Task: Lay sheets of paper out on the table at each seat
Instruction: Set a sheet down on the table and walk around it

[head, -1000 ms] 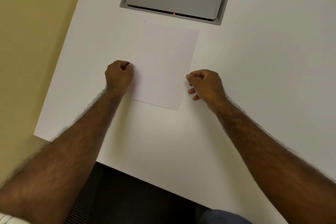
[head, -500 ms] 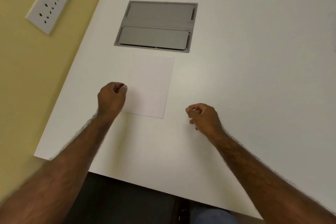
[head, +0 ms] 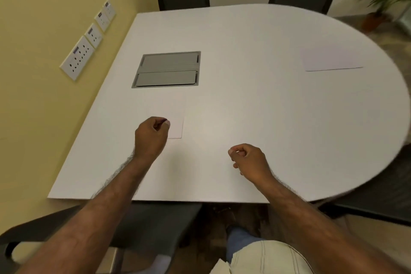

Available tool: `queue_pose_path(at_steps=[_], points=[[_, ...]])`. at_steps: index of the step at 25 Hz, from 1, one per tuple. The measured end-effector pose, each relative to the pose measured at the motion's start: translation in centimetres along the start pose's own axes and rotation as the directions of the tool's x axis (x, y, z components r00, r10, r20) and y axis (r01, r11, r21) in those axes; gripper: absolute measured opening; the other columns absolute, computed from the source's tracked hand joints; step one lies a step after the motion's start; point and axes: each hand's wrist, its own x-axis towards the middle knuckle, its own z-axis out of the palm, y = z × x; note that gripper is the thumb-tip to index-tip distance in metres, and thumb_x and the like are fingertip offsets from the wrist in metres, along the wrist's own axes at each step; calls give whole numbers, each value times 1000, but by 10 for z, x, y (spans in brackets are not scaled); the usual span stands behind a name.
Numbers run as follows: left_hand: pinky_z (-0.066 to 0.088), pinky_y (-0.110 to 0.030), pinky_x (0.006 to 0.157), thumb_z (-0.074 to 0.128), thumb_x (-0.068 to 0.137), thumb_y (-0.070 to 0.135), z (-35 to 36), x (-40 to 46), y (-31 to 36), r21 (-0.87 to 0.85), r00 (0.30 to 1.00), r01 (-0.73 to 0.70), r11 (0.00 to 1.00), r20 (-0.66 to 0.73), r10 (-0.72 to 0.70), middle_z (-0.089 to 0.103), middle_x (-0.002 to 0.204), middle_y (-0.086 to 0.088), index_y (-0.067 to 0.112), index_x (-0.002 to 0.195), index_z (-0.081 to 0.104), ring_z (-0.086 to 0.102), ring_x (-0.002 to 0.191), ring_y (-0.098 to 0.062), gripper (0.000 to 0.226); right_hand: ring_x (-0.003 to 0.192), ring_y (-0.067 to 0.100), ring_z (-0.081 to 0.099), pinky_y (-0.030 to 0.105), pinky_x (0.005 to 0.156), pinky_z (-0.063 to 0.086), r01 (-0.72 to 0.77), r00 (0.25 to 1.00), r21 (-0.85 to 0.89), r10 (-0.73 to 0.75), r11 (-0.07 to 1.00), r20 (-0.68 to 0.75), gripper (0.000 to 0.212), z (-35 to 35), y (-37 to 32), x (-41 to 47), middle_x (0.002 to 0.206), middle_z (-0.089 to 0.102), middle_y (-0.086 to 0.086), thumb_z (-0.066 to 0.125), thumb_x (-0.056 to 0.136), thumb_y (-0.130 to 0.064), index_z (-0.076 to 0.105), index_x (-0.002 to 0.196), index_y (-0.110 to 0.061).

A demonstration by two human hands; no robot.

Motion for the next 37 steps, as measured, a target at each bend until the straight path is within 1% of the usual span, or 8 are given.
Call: queue_pose_path(at_steps=[3, 6, 10, 18, 23, 27, 32, 37], points=[[52, -22, 83, 69, 94, 26, 7, -53, 26, -61, 997, -56, 997, 43, 58, 74, 93, 11, 16, 106, 77, 69, 89, -5, 18, 93, 18, 77, 41, 84, 63, 33, 996, 17, -32, 999, -79, 15, -27, 26, -48, 97, 78, -6, 75, 96, -39, 77, 105, -27], [48, -16, 80, 69, 95, 28, 24, -105, 49, -71, 983, -142, 987, 111, 149, 75, 97, 9, 15, 109, 77, 68, 92, -7, 20, 102, 13, 71, 29, 88, 56, 84, 982, -21, -86, 996, -170, 25, -54, 60, -94, 104, 74, -11, 77, 95, -42, 76, 114, -27], [53, -27, 88, 70, 96, 30, 59, -172, 76, -87, 938, -231, 969, 245, 246, 76, 102, 4, 14, 112, 76, 69, 96, -11, 24, 113, 9, 60, 26, 98, 48, 126, 958, -177, -166, 976, -235, 39, -92, 109, -149, 127, 65, -8, 76, 95, -44, 70, 129, -27], [42, -10, 76, 69, 95, 38, 153, -316, 124, -111, 741, -430, 896, 524, 421, 74, 105, 5, 16, 116, 75, 68, 94, -8, 30, 140, 26, 52, 38, 115, 46, -18, 913, -324, -117, 946, -392, 54, -184, 203, -235, 148, 58, 3, 77, 94, -45, 65, 139, -18], [57, -30, 85, 67, 96, 40, 219, -415, 174, -196, 543, -543, 817, 659, 520, 75, 101, 4, 17, 117, 74, 68, 93, -8, 32, 144, 28, 49, 40, 116, 44, -135, 873, -326, -43, 936, -485, 61, -265, 269, -282, 154, 54, 3, 77, 91, -50, 62, 143, -21], [57, -30, 89, 66, 98, 42, 270, -498, 212, -254, 399, -590, 767, 734, 550, 72, 109, 3, 14, 130, 67, 67, 100, -10, 42, 150, 28, 43, 41, 119, 40, -215, 852, -319, 18, 923, -523, 65, -335, 321, -328, 161, 47, 3, 75, 91, -55, 59, 146, -25], [54, -36, 96, 66, 98, 40, 331, -582, 249, -270, 301, -659, 702, 761, 575, 70, 115, -4, 10, 130, 66, 65, 110, -18, 44, 148, 28, 44, 41, 117, 42, -252, 826, -283, 54, 925, -560, 67, -411, 380, -376, 157, 50, 3, 76, 90, -55, 58, 146, -24], [53, -44, 100, 66, 98, 39, 389, -631, 278, -264, 265, -699, 665, 768, 583, 71, 119, -7, 8, 128, 67, 65, 115, -24, 43, 144, 26, 48, 41, 115, 47, -300, 789, -241, 98, 923, -606, 65, -470, 420, -401, 153, 52, 2, 76, 90, -55, 59, 145, -24]])
